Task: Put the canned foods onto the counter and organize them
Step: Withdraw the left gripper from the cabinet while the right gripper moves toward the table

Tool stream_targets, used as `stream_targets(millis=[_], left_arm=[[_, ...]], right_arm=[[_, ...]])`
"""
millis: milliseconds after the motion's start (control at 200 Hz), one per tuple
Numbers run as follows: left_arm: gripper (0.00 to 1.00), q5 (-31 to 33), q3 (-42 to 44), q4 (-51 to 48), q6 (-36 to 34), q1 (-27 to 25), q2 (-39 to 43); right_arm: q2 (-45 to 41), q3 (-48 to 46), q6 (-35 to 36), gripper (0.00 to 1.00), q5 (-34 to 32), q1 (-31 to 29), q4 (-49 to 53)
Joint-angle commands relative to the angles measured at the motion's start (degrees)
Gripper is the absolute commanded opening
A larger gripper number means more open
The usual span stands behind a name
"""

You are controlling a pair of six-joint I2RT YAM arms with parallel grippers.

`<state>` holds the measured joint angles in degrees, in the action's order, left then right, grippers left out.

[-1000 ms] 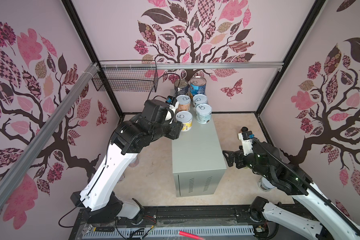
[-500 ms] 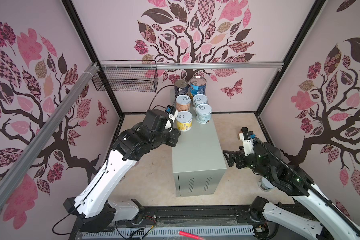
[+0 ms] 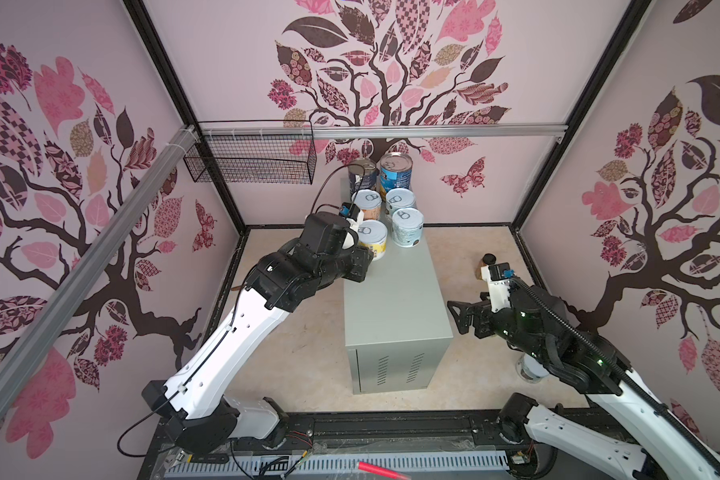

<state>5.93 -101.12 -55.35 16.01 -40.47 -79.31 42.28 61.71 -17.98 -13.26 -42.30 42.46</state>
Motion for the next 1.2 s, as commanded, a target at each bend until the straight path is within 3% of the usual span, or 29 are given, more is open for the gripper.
stream_targets(millis=[0, 520, 830, 1020, 1190], left_arm=[[0.43, 1.00, 0.70, 2.72, 0.78, 0.30, -1.27], [0.45, 6.01, -1.68, 3.61, 1.41, 0.47, -4.38], [0.63, 5.93, -0.23, 2.17, 0.69, 0.47, 0.23], [0.81, 8.24, 3.72, 1.48, -0.27, 0.56, 6.33], [0.90, 8.80, 6.74, -0.04, -0.63, 0.78, 11.33]], right_arm=[[-0.78, -0.51, 0.49, 1.00, -0.37, -0.15, 0.61], [-1.85, -1.50, 1.21, 1.00, -1.86, -0.21, 0.82], [0.55, 1.73, 0.08, 1.00, -3.13, -0.20, 1.74], [2.37, 3.14, -1.19, 1.00, -6.72, -0.07, 2.61], [3.77, 5.43, -2.47, 1.00, -10.90, 0.18, 4.67]])
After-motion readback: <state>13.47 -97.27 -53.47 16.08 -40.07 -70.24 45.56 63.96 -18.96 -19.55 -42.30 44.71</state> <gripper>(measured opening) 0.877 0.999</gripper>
